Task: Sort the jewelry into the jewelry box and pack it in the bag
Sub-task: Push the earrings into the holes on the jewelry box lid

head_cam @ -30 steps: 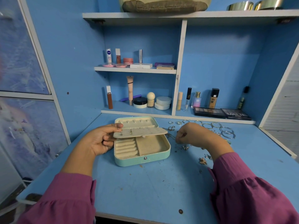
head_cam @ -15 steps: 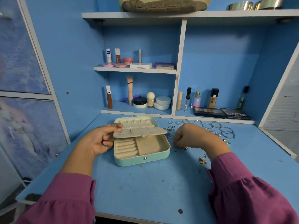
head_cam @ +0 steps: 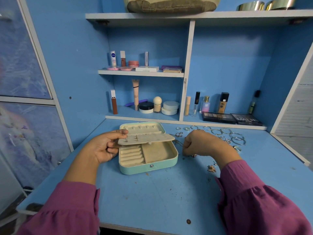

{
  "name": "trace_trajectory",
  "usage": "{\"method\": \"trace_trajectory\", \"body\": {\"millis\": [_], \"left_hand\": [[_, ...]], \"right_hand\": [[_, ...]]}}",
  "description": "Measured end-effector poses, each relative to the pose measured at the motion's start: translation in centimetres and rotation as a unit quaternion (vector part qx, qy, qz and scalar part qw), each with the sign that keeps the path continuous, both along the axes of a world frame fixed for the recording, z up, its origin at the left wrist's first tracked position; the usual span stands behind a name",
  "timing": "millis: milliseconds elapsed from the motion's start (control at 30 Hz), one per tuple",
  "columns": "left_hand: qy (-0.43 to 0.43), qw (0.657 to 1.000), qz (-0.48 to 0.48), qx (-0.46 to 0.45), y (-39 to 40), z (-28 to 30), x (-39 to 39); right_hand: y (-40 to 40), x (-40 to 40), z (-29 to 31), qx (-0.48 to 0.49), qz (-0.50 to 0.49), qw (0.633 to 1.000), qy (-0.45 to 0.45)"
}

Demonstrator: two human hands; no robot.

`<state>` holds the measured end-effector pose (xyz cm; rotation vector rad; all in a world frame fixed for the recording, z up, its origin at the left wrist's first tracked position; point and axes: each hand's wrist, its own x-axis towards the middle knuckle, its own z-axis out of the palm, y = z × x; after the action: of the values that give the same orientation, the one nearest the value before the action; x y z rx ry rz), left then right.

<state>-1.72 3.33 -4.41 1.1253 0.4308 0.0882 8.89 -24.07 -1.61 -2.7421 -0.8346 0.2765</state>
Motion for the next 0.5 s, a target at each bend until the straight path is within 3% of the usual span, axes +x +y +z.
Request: {"method": "trace_trajectory", "body": {"millis": [500], "left_hand": [[-0.001,1.0,-0.005,0.005,-0.13,0.15,-0.12]], "right_hand": [[-0.05,0.22,-0.24,0.02,0.001,1.0,0.003]]}}
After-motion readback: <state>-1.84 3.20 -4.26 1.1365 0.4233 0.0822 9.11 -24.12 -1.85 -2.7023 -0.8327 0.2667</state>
